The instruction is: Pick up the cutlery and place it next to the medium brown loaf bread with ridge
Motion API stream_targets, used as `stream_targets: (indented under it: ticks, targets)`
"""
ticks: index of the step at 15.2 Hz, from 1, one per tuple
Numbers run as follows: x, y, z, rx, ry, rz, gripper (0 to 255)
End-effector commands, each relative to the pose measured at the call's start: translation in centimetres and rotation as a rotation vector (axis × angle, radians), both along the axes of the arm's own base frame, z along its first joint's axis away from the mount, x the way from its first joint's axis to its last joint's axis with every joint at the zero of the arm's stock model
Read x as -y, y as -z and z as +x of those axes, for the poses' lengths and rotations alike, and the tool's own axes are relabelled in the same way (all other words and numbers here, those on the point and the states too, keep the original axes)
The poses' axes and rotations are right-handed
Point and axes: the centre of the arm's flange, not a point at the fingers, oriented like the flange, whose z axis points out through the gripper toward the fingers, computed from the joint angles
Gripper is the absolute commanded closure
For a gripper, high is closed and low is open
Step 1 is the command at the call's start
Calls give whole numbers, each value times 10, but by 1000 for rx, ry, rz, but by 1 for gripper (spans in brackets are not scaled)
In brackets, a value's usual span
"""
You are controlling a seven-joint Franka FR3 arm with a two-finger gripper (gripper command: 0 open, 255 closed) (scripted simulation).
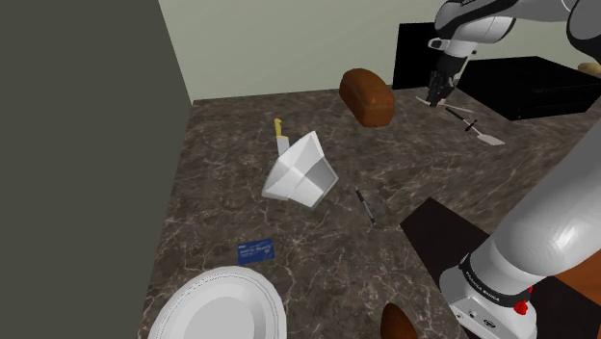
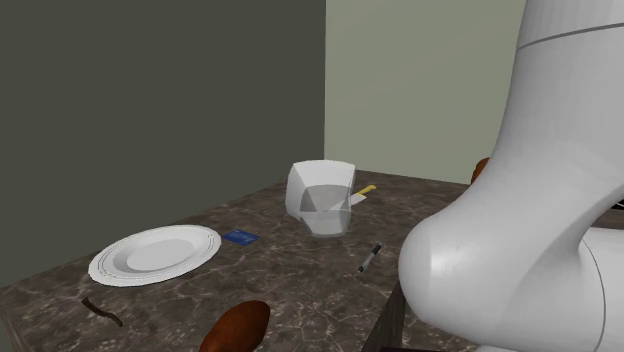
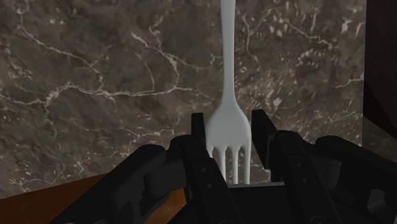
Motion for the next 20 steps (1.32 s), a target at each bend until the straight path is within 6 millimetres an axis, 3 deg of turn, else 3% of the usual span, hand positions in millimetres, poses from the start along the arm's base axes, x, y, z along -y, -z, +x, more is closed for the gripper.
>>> stream_targets:
  ticks: [1, 20]
  targets:
    - [0, 11, 0, 0, 0, 0, 255]
    - [0, 109, 0, 0, 0, 0, 255]
